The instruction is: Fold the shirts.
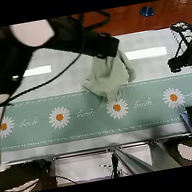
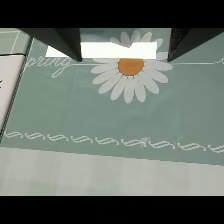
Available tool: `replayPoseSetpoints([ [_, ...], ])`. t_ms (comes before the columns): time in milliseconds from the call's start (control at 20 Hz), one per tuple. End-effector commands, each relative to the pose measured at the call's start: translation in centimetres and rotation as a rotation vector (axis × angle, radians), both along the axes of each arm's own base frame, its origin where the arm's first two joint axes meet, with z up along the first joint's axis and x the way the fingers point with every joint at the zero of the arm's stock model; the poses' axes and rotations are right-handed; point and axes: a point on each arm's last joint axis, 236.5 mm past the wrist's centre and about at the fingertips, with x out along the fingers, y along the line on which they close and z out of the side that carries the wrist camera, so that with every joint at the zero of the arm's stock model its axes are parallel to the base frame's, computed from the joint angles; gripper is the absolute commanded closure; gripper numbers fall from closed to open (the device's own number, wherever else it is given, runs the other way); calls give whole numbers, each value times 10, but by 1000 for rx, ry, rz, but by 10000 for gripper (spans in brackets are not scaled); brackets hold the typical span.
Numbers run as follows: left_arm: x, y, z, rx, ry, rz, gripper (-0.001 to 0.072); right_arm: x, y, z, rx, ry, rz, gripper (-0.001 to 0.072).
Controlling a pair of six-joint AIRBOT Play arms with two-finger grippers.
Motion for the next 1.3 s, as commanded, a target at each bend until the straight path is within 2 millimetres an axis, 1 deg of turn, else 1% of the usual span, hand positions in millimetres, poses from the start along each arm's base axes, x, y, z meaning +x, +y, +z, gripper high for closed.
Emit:
replayPoseSetpoints([
  [0, -12, -38, -45, -29, 148, -79, 108, -3, -1, 0, -2, 13, -3, 107],
  [50, -9, -35, -51, -14, 162, -76, 71, -5, -3, 0, -14, 20, -5, 107],
  [100, -4, -24, -53, 10, 152, -89, 71, -6, -6, 1, -26, 23, -7, 107],
  [150, 1, -8, -54, 42, 140, -103, 72, -6, -8, 3, -34, 19, -7, 107],
  [200, 8, 18, -57, 98, 135, -104, 71, -5, -8, 4, -35, 12, -6, 107],
  [300, 28, 85, -69, 246, 158, -39, 72, -4, -9, 6, -37, 2, -6, 107],
  [350, 37, 118, -76, 296, 198, 5, 73, -4, -9, 6, -37, -1, -6, 106],
  [450, 51, 171, -83, 328, 267, 74, 75, 0, -9, 6, -38, -14, -1, 106],
  [550, 63, 208, -93, 293, 332, 148, 75, -1, -9, 3, -37, -9, 6, 106],
  [600, 63, 221, -101, 259, 380, 169, 75, -4, -9, -2, -37, 5, 11, 107],
  [650, 60, 231, -113, 217, 447, 186, 74, -8, -8, -9, -37, 23, 17, 106],
  [700, 54, 238, -127, 177, 513, 187, 75, -13, -8, -18, -36, 46, 23, 106],
  [800, 39, 248, -165, 118, 649, 218, 74, -24, -6, -36, -29, 94, 41, 107],
  [850, 33, 249, -183, 93, 698, 242, 74, -28, -4, -44, -22, 108, 49, 107],
  [900, 30, 244, -201, 57, 726, 261, 74, -30, -3, -50, -19, 116, 52, 107],
  [1000, 32, 230, -227, -23, 739, 311, 73, -32, -3, -57, -17, 118, 56, 109],
  [1050, 34, 223, -236, -55, 740, 324, 74, -30, -3, -56, -17, 112, 58, 121],
  [1200, 37, 202, -260, -88, 763, 314, 73, -25, 1, -57, -2, 88, 64, 124],
  [1250, 38, 194, -264, -110, 771, 304, 73, -23, 4, -57, 9, 79, 64, 124],
])
